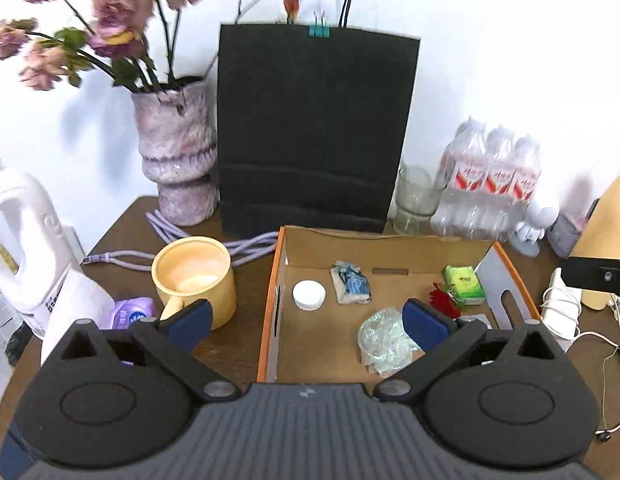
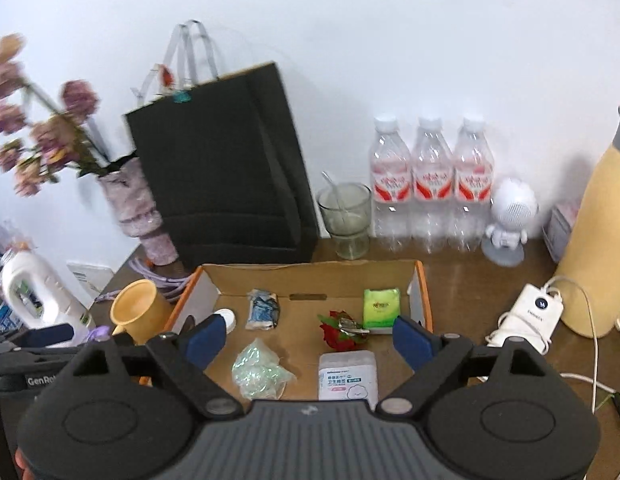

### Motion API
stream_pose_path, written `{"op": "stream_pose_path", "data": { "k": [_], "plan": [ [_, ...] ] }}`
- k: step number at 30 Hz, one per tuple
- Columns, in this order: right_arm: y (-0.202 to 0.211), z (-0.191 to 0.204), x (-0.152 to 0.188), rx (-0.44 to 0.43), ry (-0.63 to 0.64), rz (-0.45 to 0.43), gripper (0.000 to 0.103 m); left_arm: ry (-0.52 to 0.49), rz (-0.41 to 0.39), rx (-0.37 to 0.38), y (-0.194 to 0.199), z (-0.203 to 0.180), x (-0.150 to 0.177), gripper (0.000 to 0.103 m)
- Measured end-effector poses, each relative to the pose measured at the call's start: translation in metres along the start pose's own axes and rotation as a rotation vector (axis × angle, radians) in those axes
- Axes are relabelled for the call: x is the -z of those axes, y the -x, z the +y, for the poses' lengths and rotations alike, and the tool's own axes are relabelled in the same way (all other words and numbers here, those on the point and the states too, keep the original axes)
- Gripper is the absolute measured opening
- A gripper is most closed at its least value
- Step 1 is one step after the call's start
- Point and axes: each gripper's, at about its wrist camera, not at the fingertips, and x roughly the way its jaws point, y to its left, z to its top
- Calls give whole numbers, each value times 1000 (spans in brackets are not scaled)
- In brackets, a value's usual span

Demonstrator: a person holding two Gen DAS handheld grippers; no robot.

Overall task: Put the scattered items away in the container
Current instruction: 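Carry the cotton-swab box and plastic bag into the box and open both grippers, then reach the right gripper to the white round tin while the left reaches the black earphones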

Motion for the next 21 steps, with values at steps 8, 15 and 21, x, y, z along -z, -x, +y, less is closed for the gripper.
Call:
{"op": "stream_pose_path", "data": {
  "k": [8, 15, 21],
  "plan": [
    [14, 13, 55, 4, 67, -167, 90, 16, -91, 11, 25, 7, 49, 103],
    [32, 18, 99, -41, 65, -303, 90, -74, -257, -30, 62, 1, 88, 103],
    [51, 16, 162, -32, 74, -288, 90, -81, -290, 58, 88, 29, 161, 103]
  ]
}}
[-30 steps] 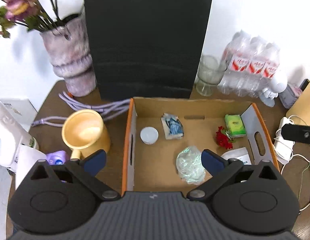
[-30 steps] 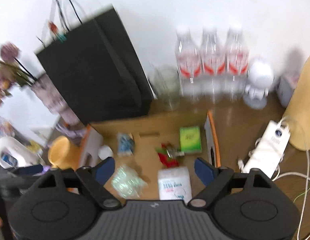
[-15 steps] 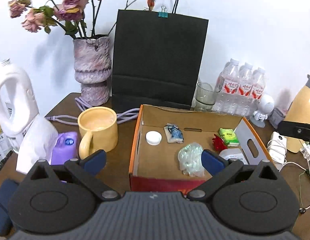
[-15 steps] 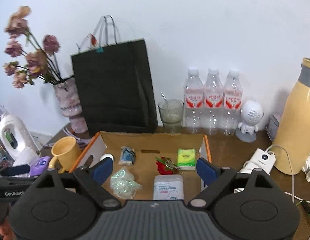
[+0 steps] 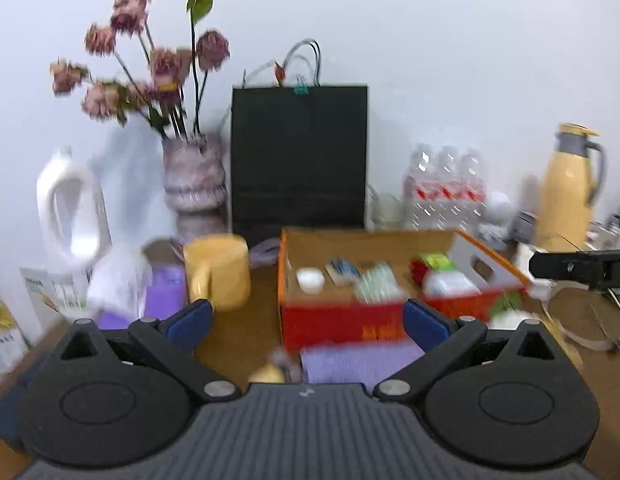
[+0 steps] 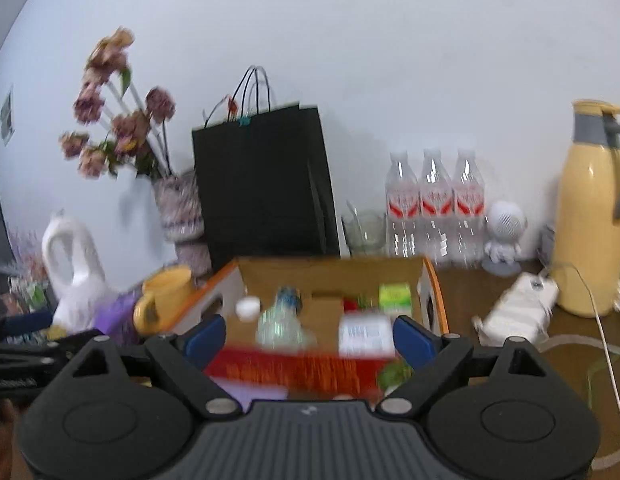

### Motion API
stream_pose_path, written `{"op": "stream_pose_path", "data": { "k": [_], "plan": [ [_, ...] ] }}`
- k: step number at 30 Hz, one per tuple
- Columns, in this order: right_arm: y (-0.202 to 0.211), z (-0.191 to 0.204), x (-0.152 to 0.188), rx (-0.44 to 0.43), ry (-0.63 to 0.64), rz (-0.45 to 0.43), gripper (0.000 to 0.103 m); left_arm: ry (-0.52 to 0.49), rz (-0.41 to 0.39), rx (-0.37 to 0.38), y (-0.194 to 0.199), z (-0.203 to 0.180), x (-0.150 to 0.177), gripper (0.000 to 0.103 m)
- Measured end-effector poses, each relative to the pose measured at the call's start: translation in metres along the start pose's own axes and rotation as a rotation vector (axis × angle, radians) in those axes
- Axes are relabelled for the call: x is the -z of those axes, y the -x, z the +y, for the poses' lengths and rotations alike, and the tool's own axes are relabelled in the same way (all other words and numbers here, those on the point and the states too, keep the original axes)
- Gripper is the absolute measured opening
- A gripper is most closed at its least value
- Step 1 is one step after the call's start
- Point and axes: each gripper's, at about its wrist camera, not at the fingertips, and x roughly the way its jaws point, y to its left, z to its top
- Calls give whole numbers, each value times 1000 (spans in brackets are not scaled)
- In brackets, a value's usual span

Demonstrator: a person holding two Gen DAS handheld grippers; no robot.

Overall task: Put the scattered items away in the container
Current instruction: 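Reach the right gripper to the white round tin while the left reaches the black earphones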

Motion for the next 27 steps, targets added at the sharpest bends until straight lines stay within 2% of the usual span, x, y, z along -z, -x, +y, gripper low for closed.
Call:
{"op": "stream_pose_path", "data": {
  "k": [3, 6, 10, 12, 13, 15, 22, 27],
  "plan": [
    [25, 4, 34, -26, 0, 8, 90, 51, 37, 13, 17, 12, 32, 103],
    [50, 16, 64, -11, 18, 8, 89, 105, 30, 8, 36, 20, 57, 103],
    [62, 26, 86, -12, 11, 26, 89, 56, 44, 19, 35, 15, 66, 103],
    [53, 31, 89, -16, 25, 64, 78, 28, 55, 9, 25, 10, 63, 103],
    [48, 33, 90, -15, 39, 77, 77, 20, 58, 14, 20, 9, 60, 103],
    [34, 38, 91, 0, 73, 114, 75, 18, 60, 19, 11, 7, 60, 102],
    [-11, 43, 87, 37, 123, 208, 74, 51, 146, 28, -28, 9, 60, 101],
    [-36, 44, 83, 60, 146, 241, 71, 39, 141, 24, -38, 7, 56, 101]
  ]
}}
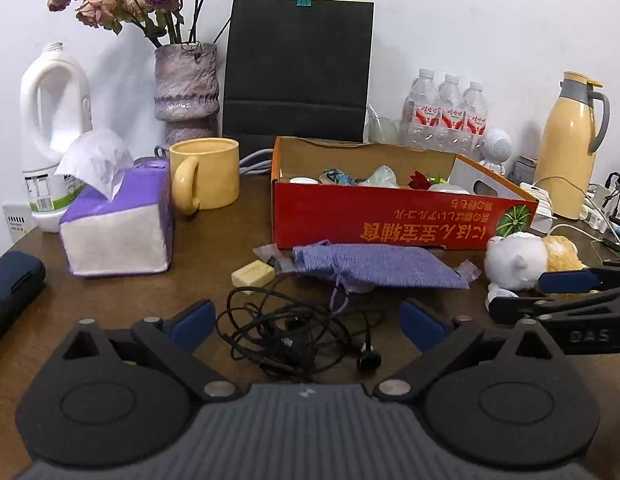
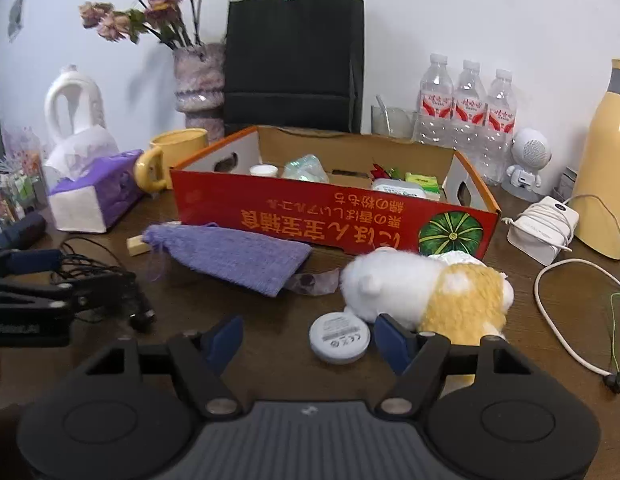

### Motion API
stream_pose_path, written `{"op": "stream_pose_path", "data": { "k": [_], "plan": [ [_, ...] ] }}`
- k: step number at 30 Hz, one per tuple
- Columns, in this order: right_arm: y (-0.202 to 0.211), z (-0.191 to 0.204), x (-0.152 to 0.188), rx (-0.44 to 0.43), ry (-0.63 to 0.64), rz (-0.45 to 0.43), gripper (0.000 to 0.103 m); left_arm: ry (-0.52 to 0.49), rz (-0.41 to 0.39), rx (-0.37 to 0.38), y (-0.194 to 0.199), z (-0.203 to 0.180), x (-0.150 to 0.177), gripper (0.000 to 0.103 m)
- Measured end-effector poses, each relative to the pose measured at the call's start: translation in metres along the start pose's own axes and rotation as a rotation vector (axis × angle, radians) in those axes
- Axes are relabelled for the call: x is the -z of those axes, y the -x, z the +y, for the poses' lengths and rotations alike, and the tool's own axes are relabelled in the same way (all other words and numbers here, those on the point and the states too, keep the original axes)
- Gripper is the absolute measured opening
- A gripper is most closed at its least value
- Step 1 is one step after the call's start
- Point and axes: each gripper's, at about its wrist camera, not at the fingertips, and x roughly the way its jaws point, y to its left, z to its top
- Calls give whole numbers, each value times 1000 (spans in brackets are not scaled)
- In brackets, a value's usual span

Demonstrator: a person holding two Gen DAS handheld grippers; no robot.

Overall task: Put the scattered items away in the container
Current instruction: 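Reach the right gripper to the white round tin while the left reaches the black earphones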

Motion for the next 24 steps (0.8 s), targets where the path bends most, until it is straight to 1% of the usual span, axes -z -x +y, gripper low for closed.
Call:
{"op": "stream_pose_path", "data": {
  "k": [2, 4, 6, 8, 9, 10, 11, 12, 13, 14, 15, 16, 18, 20, 21, 22, 23, 24],
  "plan": [
    [-12, 0, -4, 26, -9, 33, 69, 5, 2, 0, -4, 1, -3, 97],
    [-21, 1, -8, 60, -12, 63, 67, 24, 11, 10, -7, 3, -4, 91],
    [-24, 0, -9, 67, -26, 57, 67, 32, 32, 21, -11, 3, -3, 85],
    [-26, -3, -7, 60, -55, 60, 66, 16, 42, 16, -12, 1, -1, 79],
    [-28, -5, -6, 55, -59, 63, 62, 3, 38, 9, -12, -1, 0, 72],
    [-29, -4, -6, 60, -52, 64, 60, -9, 29, -2, -11, -3, 1, 63],
    [-29, -2, -5, 73, -33, 67, 56, -18, 14, -12, -9, -4, 1, 57],
    [-29, -1, -4, 76, -20, 69, 50, -21, 6, -13, -7, -5, 1, 47],
    [-30, 0, -4, 75, -17, 76, 47, -23, 0, -8, -6, -5, 1, 41],
    [-30, 0, -3, 77, -10, 77, 42, -26, 0, -1, -5, -5, 0, 38],
    [-29, 0, -3, 80, -5, 78, 38, -38, 1, 7, -4, -7, 1, 26],
    [-28, 0, -3, 81, -9, 78, 38, -47, 1, 17, -3, -8, 1, 19],
    [-27, -2, -3, 71, -21, 78, 37, -44, 0, 34, 1, -11, 1, 15],
    [-24, 2, -2, 68, -3, 82, 36, -34, -2, 41, 8, -15, 1, 12],
    [-20, 2, -1, 54, -8, 80, 21, -21, -8, 47, 14, -15, 1, 10],
    [-14, 3, -1, 27, -17, 68, 4, -9, -14, 55, 19, -15, 1, 8],
    [-4, 5, -1, 3, -22, 47, 2, 3, -20, 64, 26, -15, 2, 8],
    [4, 7, 0, 7, -23, 29, 2, 11, -28, 73, 33, -15, 3, 8]
  ]
}}
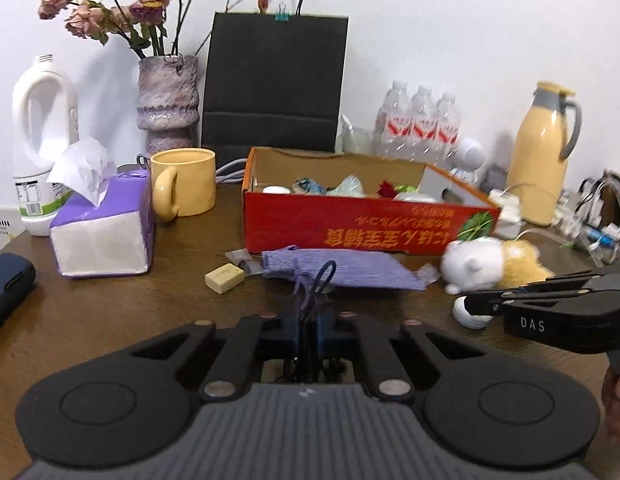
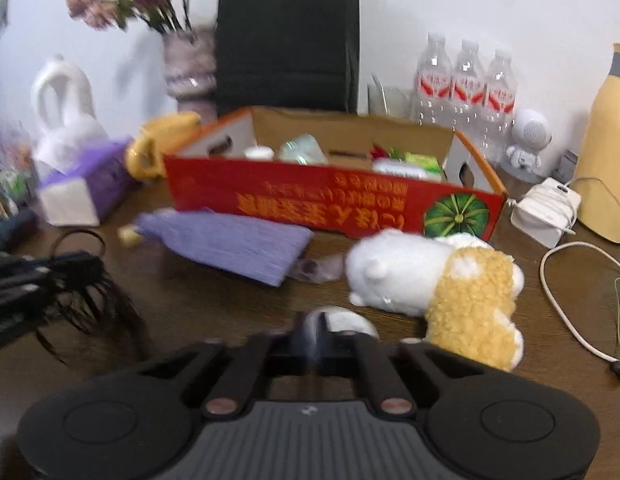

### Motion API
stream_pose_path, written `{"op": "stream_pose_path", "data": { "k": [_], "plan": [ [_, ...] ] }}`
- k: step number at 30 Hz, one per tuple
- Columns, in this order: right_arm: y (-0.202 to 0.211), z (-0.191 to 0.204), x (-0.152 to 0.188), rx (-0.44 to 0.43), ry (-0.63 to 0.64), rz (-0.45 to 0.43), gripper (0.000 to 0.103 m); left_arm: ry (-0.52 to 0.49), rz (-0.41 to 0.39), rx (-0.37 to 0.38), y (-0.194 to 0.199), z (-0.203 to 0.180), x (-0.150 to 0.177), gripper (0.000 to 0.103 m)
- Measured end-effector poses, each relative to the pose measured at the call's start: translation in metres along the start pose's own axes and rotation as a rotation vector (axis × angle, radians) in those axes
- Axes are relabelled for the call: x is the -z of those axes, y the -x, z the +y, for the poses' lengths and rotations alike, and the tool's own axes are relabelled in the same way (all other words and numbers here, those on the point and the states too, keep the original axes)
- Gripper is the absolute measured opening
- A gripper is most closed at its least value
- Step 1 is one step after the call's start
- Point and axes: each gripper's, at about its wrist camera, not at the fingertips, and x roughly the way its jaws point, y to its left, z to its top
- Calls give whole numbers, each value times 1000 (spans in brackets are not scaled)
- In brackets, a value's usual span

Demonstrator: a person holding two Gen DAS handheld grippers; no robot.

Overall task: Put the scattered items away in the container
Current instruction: 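Reach the right gripper to the white round tin while the left reaches the black earphones, then carry the white tin in the right gripper and earphones in the left into the box, open both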

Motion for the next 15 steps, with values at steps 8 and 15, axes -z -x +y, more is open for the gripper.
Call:
{"op": "stream_pose_path", "data": {
  "k": [8, 15],
  "plan": [
    [27, -8, 18, 20, -50, -23, 39, 17, -61, -26, 52, -2, 6, 7],
    [-5, -4, 19, 69, -89, 14, 53, -1, -88, -44, 66, -2, 2, 7]
  ]
}}
